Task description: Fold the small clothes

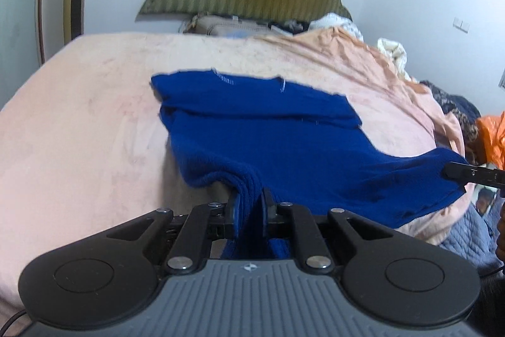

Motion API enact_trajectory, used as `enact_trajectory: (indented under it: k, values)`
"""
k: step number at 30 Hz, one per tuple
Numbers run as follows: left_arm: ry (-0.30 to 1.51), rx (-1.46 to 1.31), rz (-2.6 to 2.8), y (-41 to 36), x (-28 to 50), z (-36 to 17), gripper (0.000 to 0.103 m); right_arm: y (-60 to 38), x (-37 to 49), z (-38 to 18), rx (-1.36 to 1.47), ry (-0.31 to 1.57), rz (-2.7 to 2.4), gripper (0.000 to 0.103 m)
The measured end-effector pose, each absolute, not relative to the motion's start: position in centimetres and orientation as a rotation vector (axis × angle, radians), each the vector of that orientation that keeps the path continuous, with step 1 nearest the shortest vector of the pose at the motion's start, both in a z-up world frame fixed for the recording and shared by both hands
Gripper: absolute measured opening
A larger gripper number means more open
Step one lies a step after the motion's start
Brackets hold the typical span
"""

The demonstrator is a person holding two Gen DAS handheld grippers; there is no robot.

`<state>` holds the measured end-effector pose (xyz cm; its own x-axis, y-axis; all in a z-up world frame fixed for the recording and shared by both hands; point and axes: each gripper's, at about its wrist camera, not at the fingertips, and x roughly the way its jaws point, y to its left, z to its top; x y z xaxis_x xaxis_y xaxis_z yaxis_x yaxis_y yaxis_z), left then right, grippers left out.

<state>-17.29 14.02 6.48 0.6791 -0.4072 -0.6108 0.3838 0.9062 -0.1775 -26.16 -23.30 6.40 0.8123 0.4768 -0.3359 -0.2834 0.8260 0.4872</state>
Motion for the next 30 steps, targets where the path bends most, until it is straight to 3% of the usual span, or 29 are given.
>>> enact_trajectory:
  k: [12,22,30]
  values:
    - [0.782,-0.045,-0.428,12.9,-13.3,6.7,0.012,-23.9,-25.5,5.1,0.517,0.51,0.377,0.013]
    - [0.7,0.084,-0.408,8.3,-7.6,10.7,0.012,-26.7,-18.7,4.2,0.694,0.455,0.262,0.013]
    - [0.725,0.075,-0.339,6.8,0.4,10.7,0.012,-28.7,-11.5,4.0,0.753,0.433,0.2,0.013]
